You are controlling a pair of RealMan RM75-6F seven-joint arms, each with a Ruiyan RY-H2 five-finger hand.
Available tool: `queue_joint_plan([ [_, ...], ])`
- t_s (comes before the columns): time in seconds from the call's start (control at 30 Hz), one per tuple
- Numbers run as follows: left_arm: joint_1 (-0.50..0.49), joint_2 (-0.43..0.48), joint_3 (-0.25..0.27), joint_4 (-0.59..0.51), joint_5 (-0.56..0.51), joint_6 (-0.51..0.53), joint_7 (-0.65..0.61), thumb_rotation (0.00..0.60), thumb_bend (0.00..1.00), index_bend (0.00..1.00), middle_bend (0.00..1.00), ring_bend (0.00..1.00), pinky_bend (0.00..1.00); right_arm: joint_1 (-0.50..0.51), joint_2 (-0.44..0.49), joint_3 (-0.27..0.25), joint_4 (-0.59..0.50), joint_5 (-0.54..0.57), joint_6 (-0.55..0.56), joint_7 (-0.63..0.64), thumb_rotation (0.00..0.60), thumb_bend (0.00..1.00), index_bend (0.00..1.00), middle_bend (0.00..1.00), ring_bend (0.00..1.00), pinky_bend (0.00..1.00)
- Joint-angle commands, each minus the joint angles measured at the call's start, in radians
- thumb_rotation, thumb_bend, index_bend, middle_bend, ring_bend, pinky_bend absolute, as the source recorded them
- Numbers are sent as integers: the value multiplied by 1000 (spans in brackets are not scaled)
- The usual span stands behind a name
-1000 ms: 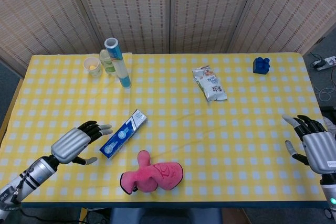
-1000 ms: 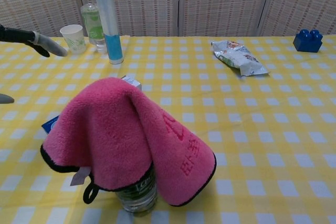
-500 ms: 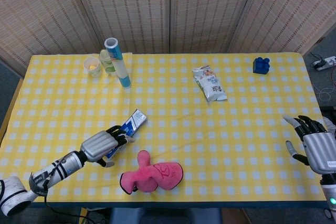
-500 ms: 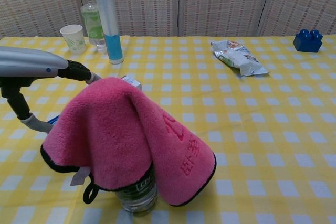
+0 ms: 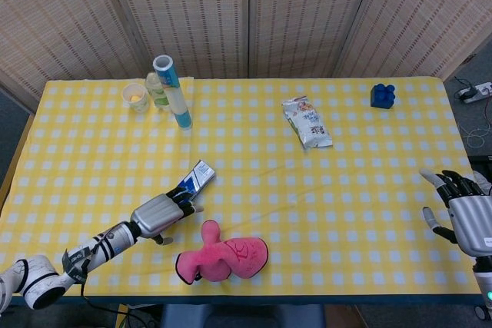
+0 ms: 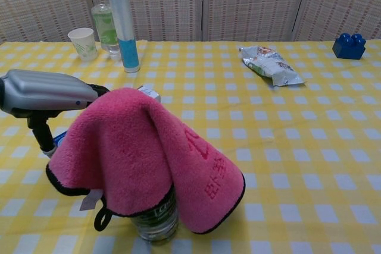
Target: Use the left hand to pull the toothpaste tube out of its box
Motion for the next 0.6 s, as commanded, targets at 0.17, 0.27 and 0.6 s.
queue_joint_plan([
  [0.17,4,-15,20,-6,-79,1,123,600,229,138,256,59,0,0,-3,0,6,4,-2,5,600,366,179,280,170,242],
  [0.27,5,-11,30,-14,-114,-2,175,556,227,144,277,59,0,1,-5,0,7,0,-4,5,600,366,180,280,170,242],
  [0.6,19,-2,55,-27,-272,58,413,388,214,190,324,58,0,4,-7,1,1,-3,-5,-5,600,366,180,280,170,242],
])
